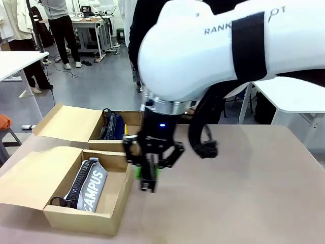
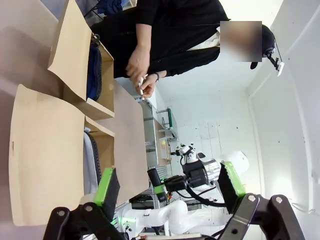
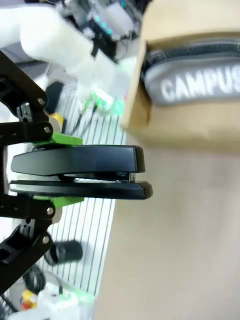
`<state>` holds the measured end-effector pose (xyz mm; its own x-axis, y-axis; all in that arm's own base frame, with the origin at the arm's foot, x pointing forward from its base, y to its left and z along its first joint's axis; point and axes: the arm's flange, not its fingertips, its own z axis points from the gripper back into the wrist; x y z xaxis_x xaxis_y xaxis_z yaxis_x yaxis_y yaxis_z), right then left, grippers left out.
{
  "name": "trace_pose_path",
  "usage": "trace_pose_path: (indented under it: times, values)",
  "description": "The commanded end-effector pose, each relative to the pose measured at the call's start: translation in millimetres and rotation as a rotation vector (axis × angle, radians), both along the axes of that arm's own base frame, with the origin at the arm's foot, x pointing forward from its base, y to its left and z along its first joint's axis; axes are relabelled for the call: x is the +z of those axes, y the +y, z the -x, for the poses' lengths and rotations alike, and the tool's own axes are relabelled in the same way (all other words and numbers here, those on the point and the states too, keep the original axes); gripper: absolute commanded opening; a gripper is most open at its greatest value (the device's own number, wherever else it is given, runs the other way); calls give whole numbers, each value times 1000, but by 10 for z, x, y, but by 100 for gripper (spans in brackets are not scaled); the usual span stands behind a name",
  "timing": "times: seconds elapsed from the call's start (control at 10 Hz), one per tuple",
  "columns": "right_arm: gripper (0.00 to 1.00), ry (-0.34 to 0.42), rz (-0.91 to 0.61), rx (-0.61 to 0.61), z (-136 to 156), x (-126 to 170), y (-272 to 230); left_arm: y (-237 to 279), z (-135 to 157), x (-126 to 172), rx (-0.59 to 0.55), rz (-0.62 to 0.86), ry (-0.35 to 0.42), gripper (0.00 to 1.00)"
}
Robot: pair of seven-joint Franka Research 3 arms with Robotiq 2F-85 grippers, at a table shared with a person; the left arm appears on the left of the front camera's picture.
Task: Place items inside the box.
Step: Pick up a Pencil pouch or Stapler and place it inside the Mailer Box closest to the robot.
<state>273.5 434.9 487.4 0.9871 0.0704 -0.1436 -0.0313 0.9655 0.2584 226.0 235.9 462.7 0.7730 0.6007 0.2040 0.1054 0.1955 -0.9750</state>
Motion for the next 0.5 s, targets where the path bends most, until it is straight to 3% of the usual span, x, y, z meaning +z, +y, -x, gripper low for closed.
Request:
trace_pose_path:
  times: [0.0, 0.1, 0.4]
  values:
    - [41, -38, -10, -94, -130, -131, 666, -4, 9, 14, -3, 3, -22, 100]
    - [41, -50, 31, -93, -277, -242, 906, -4, 9, 14, -3, 3, -22, 100]
    - [41, -187, 58, -17, -620, -539, 1454, -4, 9, 14, -3, 3, -22, 100]
